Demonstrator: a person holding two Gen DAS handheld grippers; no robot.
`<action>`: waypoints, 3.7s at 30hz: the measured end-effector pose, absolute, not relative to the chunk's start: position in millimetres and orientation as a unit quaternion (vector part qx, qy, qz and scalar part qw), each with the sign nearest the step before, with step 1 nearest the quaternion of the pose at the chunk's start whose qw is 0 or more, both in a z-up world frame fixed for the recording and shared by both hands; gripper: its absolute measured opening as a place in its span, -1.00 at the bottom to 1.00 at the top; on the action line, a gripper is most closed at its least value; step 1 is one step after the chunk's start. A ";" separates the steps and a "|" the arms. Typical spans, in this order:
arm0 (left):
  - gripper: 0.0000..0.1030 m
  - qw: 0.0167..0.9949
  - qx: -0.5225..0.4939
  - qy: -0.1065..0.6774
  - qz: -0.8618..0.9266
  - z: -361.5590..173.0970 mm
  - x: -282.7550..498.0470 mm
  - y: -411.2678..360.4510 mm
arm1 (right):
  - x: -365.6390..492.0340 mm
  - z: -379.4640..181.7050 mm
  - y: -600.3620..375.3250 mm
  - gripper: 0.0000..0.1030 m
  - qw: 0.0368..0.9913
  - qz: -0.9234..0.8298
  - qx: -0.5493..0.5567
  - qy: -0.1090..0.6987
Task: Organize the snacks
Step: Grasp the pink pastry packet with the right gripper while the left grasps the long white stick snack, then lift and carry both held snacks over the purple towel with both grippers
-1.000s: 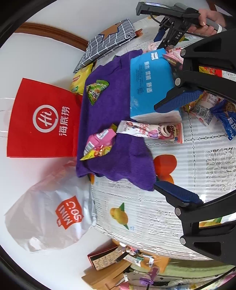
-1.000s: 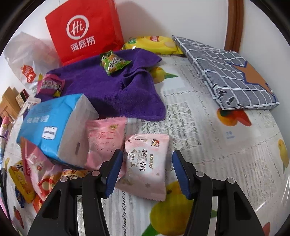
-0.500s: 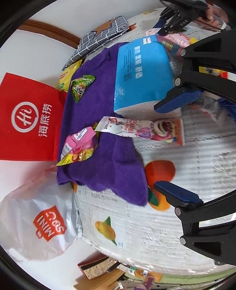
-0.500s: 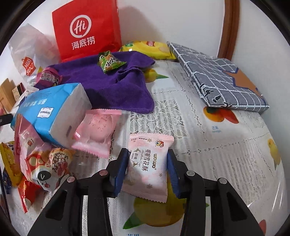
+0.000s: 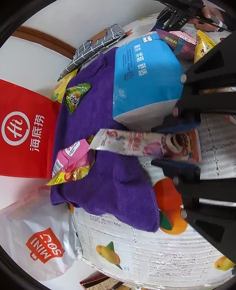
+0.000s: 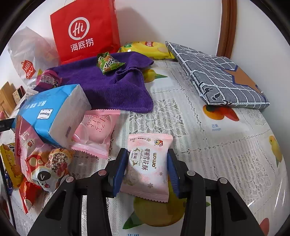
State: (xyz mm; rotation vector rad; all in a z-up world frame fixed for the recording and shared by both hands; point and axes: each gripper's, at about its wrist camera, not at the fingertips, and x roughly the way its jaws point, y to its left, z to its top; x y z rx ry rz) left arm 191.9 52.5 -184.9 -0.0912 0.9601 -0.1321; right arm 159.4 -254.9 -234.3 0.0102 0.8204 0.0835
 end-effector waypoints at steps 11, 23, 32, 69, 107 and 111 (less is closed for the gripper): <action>-0.48 0.888 -0.085 0.445 -0.080 -189.8 190.9 61.4 | 159.8 -235.0 -254.0 -0.12 0.916 0.041 0.003 0.398; -0.63 0.901 -0.058 0.423 -0.078 -181.2 182.3 59.3 | 158.7 -234.9 -254.2 -0.08 0.916 0.045 0.008 0.398; -0.63 0.902 -0.066 0.422 -0.069 -151.4 165.3 64.5 | 158.6 -232.6 -255.4 -0.24 0.917 0.046 0.007 0.397; -0.63 0.931 -0.099 0.351 -0.006 -32.6 278.2 64.1 | 289.9 -65.7 -162.2 -0.32 0.948 0.111 0.006 0.297; -0.63 0.910 -0.114 0.400 -0.014 -58.8 298.6 66.5 | 327.6 -90.9 -193.2 -0.32 0.928 0.116 0.000 0.353; -0.63 0.909 -0.114 0.401 -0.014 -59.5 299.1 66.6 | 330.0 -94.1 -190.5 -0.32 0.926 0.115 -0.005 0.359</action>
